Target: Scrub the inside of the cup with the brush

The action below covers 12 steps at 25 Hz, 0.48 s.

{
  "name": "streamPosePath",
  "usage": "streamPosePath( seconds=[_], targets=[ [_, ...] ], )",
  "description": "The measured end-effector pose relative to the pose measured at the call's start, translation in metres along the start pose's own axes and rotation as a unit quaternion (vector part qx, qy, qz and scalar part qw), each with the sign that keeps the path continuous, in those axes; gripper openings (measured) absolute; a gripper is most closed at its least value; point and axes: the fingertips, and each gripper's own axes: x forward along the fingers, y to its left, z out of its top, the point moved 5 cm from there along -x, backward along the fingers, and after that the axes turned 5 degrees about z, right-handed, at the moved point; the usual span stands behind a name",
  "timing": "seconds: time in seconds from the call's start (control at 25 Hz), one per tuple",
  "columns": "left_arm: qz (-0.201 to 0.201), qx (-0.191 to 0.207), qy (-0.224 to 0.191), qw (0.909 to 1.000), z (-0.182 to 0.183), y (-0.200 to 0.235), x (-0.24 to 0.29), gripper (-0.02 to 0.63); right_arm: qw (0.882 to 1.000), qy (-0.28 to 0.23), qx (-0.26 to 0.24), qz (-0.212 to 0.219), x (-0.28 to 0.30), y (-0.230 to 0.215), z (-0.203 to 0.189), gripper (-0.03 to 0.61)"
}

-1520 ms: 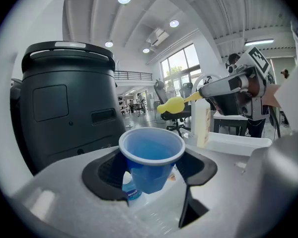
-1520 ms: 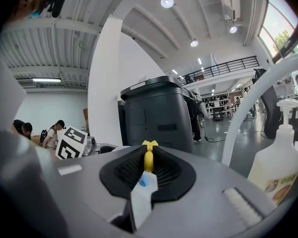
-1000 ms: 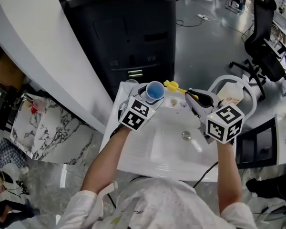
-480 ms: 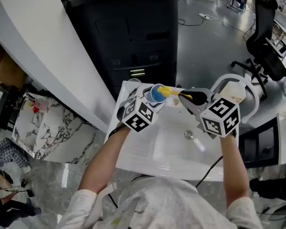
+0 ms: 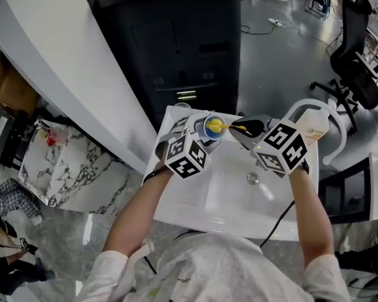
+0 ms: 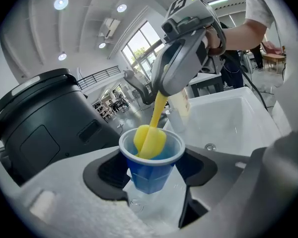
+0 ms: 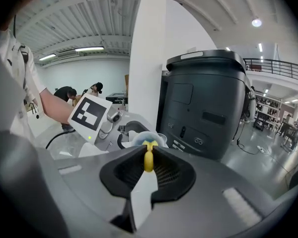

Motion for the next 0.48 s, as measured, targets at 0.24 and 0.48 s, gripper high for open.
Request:
streamPosePath(
  seconds=[0.24,0.48],
  targets=[
    [0.002,0.009,0.0,1.0,-0.001,-0.003,-0.004,0.302,1.0,0.013,-0.012,0.003,0.013,0.002,-0.001,0.035],
    [0.007,0.016,-0.006,0.9998,0.0,-0.003,-0.006,0.302,0.999,0.033,-0.016,-0.002,0.023,0.001,-0.008,0.035]
  ],
)
